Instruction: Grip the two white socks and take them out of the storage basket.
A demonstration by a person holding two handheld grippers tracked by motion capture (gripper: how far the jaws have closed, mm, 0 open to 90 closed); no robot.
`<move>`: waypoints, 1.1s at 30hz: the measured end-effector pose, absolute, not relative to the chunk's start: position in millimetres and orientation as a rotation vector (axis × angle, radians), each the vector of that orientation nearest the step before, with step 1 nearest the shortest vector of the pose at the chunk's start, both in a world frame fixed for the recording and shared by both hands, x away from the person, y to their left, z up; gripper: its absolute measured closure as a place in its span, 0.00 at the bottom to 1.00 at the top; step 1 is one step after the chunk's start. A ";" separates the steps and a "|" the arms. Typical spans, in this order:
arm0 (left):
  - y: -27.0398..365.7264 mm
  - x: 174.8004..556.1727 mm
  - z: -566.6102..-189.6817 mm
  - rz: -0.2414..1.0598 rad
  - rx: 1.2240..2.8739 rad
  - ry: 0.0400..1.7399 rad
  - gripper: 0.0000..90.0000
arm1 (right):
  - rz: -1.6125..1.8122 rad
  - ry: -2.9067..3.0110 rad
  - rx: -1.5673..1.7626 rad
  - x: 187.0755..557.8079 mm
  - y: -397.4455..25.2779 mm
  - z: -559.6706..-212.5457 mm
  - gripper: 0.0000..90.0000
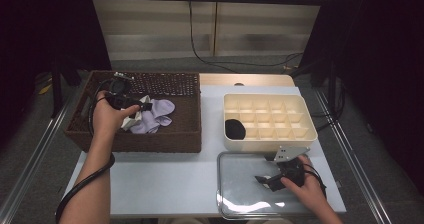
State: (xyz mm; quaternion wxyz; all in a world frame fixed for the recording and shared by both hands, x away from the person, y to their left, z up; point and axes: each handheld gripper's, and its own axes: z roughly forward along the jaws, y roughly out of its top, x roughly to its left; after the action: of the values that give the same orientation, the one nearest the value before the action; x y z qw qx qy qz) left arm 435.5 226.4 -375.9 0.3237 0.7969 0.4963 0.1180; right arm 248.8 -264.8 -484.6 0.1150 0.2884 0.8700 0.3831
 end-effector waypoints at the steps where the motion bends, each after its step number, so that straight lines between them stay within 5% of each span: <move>1: 227.6 437.6 -376.3 0.303 2.087 1.313 0.21 | 1.124 2.548 0.847 248.8 -264.7 -484.6 0.18; 33: 241.5 466.5 -400.3 0.392 2.143 1.441 0.30 | 1.124 2.548 0.845 249.0 -264.8 -484.6 0.18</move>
State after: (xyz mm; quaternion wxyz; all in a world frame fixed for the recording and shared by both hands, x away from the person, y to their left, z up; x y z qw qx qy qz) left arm 466.5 241.5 -400.3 0.2617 0.7918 0.5326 0.1447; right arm 249.0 -264.8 -484.6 0.1153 0.2884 0.8697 0.3835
